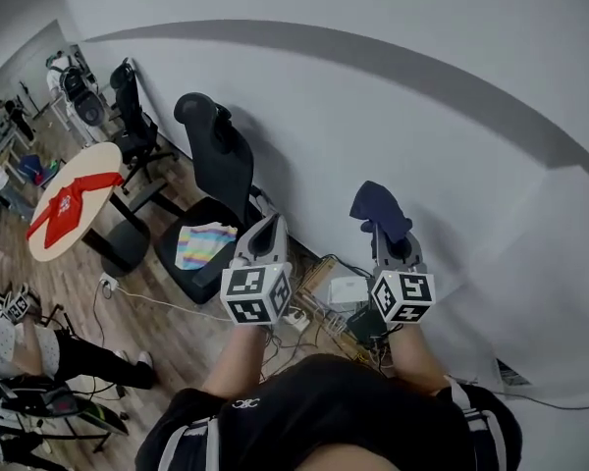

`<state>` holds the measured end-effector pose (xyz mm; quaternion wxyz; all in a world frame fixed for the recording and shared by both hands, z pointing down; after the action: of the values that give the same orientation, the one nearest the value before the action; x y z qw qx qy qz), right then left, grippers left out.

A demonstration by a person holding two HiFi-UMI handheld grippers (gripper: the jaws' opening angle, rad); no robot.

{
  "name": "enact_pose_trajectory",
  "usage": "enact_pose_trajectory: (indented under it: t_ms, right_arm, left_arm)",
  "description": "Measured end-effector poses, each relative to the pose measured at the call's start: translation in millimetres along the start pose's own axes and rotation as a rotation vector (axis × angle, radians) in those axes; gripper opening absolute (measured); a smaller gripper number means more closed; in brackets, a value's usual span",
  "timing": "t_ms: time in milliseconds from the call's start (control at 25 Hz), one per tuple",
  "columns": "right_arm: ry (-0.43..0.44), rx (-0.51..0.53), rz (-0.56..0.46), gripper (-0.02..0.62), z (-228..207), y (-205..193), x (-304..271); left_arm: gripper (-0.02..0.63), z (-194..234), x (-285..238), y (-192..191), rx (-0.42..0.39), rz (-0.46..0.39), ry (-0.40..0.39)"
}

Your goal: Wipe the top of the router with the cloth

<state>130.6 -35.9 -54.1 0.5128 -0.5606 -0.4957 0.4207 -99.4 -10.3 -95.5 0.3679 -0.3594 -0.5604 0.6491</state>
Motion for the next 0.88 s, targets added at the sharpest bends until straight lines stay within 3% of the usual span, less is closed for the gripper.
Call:
enact_pose_trajectory:
  t_ms: [880]
  right_arm:
    - [0.079,-0.012,0.047,0.057,-19,-14,-4]
  left_arm:
    - [0.005,-28,-27,-29,0.016,0.079,0.011]
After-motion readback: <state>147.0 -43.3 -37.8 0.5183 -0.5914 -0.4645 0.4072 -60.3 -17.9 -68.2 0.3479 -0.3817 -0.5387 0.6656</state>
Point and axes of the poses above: the fingertips, and each gripper's own axes: x backward along the fingers, z to its left, y out of its top, the point moved 5 cm from there along x, backward along the fingers, and after that the axes turned 13 degrees about -y, right-handed, at the moved point
